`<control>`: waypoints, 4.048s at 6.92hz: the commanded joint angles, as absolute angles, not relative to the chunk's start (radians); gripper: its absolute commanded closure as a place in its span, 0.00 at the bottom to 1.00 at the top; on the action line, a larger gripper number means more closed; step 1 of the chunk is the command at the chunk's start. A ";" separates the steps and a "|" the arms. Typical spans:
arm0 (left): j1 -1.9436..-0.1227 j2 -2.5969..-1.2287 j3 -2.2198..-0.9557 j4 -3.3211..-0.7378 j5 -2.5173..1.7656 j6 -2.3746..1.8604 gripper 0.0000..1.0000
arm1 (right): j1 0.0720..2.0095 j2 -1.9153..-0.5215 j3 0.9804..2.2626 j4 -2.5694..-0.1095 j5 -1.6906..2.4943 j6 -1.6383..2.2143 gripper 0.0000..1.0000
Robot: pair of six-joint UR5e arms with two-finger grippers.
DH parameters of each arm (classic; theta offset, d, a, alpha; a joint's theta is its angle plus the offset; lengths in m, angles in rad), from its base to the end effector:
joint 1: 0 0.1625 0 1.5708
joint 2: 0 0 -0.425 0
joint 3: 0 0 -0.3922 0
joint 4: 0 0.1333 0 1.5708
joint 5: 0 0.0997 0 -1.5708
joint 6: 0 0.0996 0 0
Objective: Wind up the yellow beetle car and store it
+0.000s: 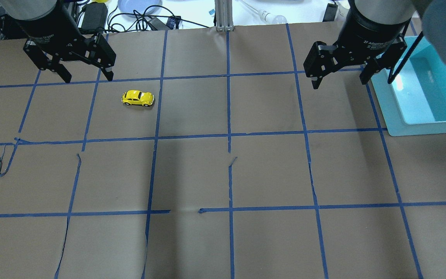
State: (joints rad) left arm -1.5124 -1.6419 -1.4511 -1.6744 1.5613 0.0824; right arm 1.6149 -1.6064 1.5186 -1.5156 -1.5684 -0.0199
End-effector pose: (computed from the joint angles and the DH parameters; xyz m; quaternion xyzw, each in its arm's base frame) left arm -0.1039 -0.5230 0.5005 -0.0119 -0.9995 -0.0271 0.0067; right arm 0.1545 -0.4721 0.5253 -0.0320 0.9994 -0.0163 0.0014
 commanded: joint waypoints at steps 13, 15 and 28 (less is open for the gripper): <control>-1.502 -1.634 -1.473 -1.669 1.578 0.081 0.00 | 1.618 -1.598 1.545 -1.529 -1.566 -0.032 0.00; -1.502 -1.634 -1.473 -1.667 1.575 0.080 0.00 | 1.618 -1.597 1.551 -1.531 -1.563 -0.031 0.00; -1.488 -1.824 -1.473 -1.328 1.575 -0.539 0.00 | 1.617 -1.597 1.551 -1.532 -1.557 -0.031 0.00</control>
